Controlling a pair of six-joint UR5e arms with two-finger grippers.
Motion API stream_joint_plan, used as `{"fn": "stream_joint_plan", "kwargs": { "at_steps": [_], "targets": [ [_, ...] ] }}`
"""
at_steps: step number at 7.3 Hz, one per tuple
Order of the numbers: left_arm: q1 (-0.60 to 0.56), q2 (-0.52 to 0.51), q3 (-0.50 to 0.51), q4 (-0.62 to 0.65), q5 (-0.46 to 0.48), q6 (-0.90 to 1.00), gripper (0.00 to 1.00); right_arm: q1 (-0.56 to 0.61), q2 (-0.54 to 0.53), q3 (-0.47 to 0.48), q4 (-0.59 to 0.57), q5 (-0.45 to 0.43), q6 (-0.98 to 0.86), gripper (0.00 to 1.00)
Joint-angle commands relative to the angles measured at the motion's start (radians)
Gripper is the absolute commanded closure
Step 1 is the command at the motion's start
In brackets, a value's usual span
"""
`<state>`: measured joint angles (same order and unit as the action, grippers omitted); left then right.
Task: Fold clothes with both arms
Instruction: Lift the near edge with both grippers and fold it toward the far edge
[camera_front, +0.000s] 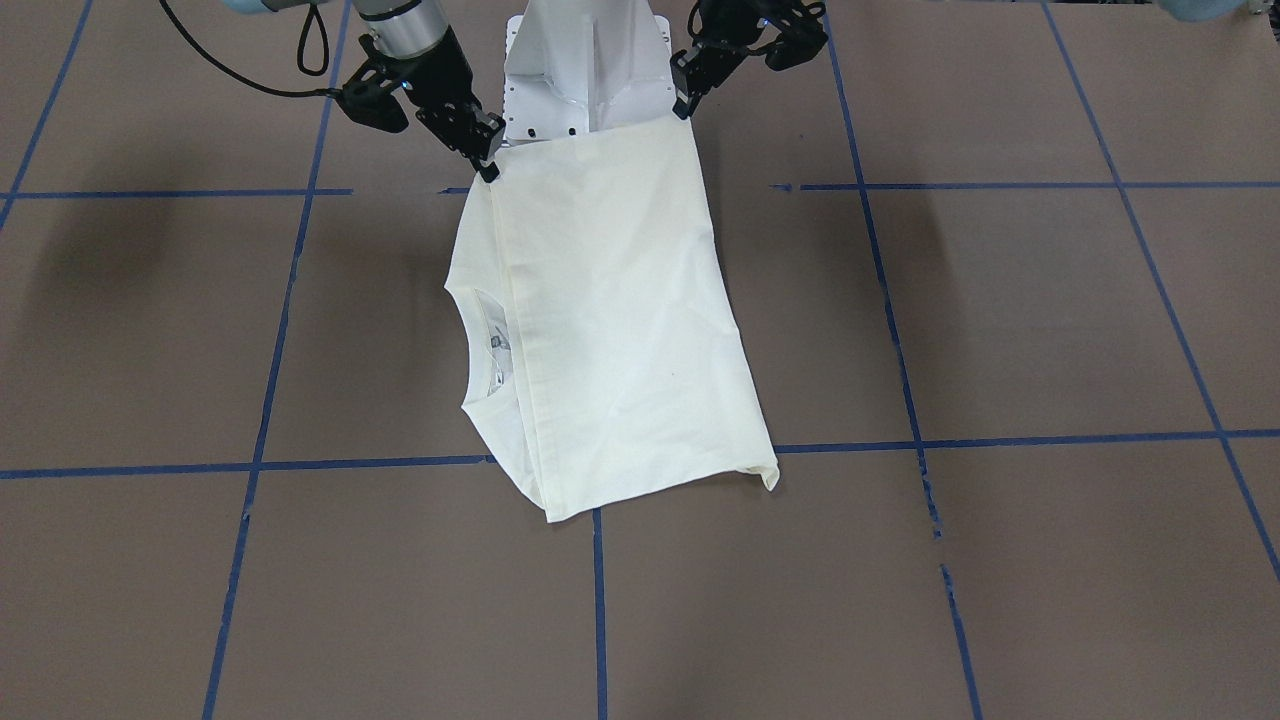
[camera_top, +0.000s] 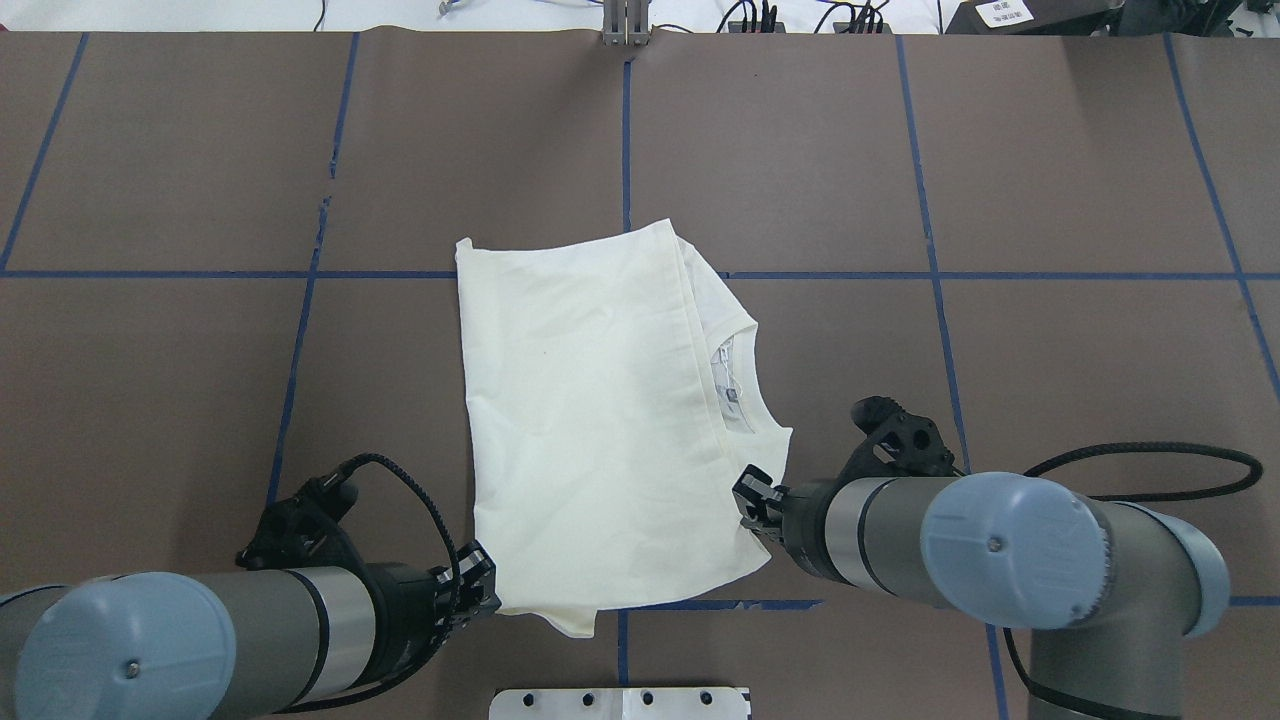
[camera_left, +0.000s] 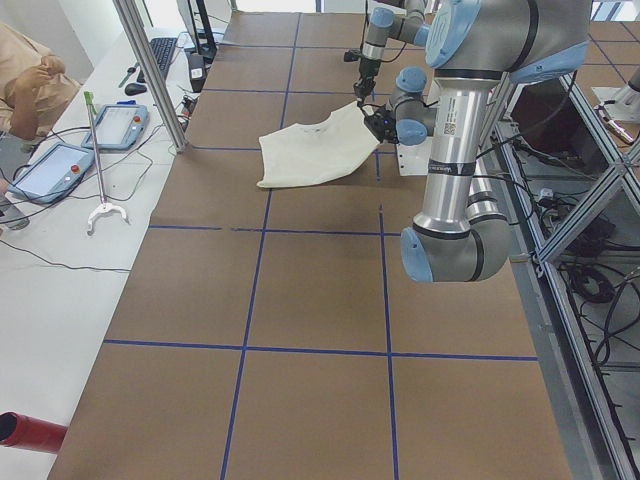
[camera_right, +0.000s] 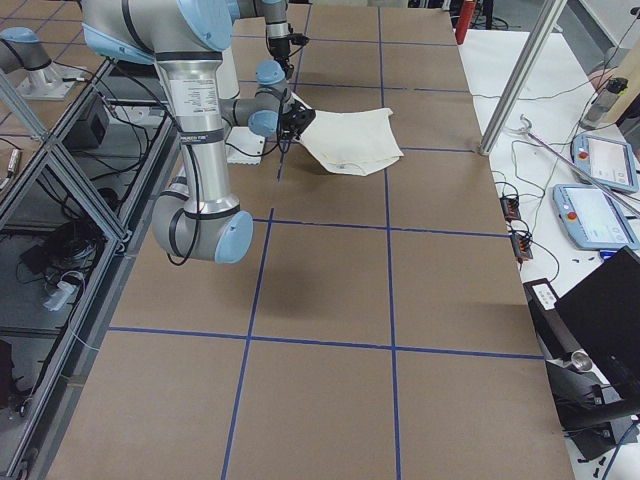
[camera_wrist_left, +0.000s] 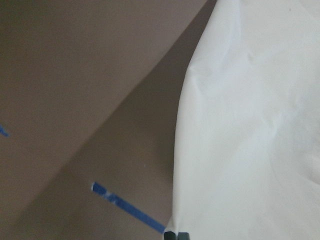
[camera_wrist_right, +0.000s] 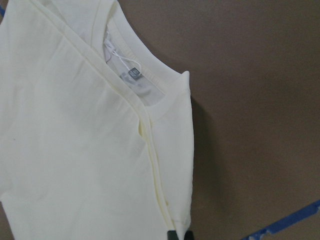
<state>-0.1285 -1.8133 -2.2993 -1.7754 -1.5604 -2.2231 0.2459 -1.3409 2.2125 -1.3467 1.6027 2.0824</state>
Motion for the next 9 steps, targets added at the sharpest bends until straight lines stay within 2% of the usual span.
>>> {"fn": "stream_joint_plan", "kwargs": {
  "at_steps": [1, 2, 4, 6, 9],
  "targets": [
    [-0.043, -0.015, -0.055, 0.062, -0.001, 0.003, 1.0, 0.054, 0.024, 0.061, 0.003, -0.001, 0.015, 1.0],
    [-0.097, -0.032, -0.048, 0.068, -0.003, 0.076, 1.0, 0.137, 0.082, -0.006, 0.008, 0.005, 0.01, 1.0],
    [-0.242, -0.105, 0.07, 0.073, -0.007, 0.259, 1.0, 0.299, 0.213, -0.194, 0.008, 0.119, 0.008, 1.0],
    [-0.314, -0.184, 0.242, 0.067, -0.004, 0.366, 1.0, 0.331, 0.282, -0.316, 0.011, 0.129, -0.002, 1.0],
    [-0.344, -0.195, 0.326, 0.038, -0.003, 0.415, 1.0, 0.36, 0.373, -0.555, 0.174, 0.134, 0.002, 1.0]
  ]
}}
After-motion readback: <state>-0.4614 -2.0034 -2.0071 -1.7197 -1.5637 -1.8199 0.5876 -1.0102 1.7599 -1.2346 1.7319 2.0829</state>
